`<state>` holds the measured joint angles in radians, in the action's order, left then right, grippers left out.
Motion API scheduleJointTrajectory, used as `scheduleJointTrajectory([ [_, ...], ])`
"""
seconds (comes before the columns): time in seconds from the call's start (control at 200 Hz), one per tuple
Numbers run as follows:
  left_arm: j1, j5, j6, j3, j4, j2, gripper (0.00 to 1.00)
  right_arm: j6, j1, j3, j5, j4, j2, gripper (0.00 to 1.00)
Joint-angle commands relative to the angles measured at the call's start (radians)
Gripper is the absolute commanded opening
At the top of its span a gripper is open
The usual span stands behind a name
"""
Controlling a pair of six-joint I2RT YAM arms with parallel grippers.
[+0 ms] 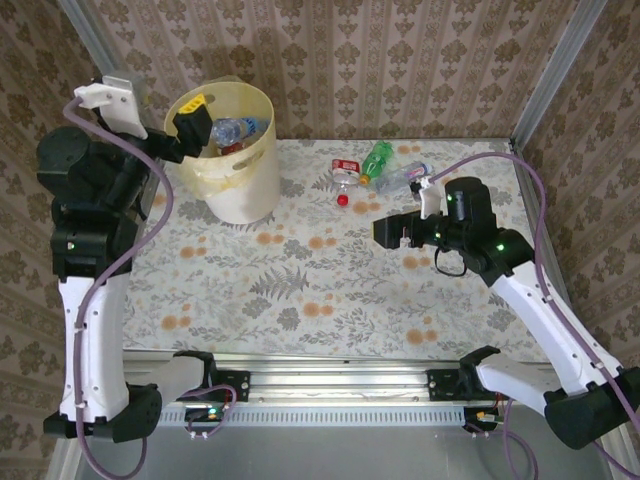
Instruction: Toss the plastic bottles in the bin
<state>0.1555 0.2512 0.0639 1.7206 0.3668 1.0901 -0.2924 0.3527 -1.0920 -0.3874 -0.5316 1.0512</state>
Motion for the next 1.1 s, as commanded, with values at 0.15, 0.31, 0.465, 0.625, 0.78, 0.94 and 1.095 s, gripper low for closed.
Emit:
scheduleJointTrajectory([
  [0.15, -0.004, 0.060, 0.036, -0.031, -0.014, -0.077, 1.00, -0.115, -0.086, -0.046, 0.002, -0.039, 0.078, 1.00],
  [0.31, -0.004, 0.083, 0.040, -0.041, -0.010, -0.106, 1.00, -0.169, -0.147, -0.064, -0.006, -0.057, 0.149, 1.00],
  [0.465, -0.002, 0.092, 0.041, -0.047, -0.007, -0.131, 1.00, -0.227, -0.199, -0.099, 0.013, -0.064, 0.222, 1.00],
  [0.625, -0.002, 0.099, 0.039, -0.055, 0.005, -0.149, 1.00, -0.284, -0.235, -0.134, 0.039, -0.049, 0.309, 1.00],
  [0.78, -0.002, 0.099, 0.032, -0.058, 0.018, -0.160, 1.00, -0.304, -0.250, -0.209, 0.058, -0.053, 0.430, 1.00],
  [0.94, -0.002, 0.094, 0.021, -0.078, 0.017, -0.175, 1.00, -0.326, -0.268, -0.275, 0.079, -0.044, 0.534, 1.00],
  [1.095, -0.003, 0.094, 0.017, -0.101, 0.015, -0.199, 1.00, -0.353, -0.286, -0.318, 0.090, -0.025, 0.625, 1.00],
])
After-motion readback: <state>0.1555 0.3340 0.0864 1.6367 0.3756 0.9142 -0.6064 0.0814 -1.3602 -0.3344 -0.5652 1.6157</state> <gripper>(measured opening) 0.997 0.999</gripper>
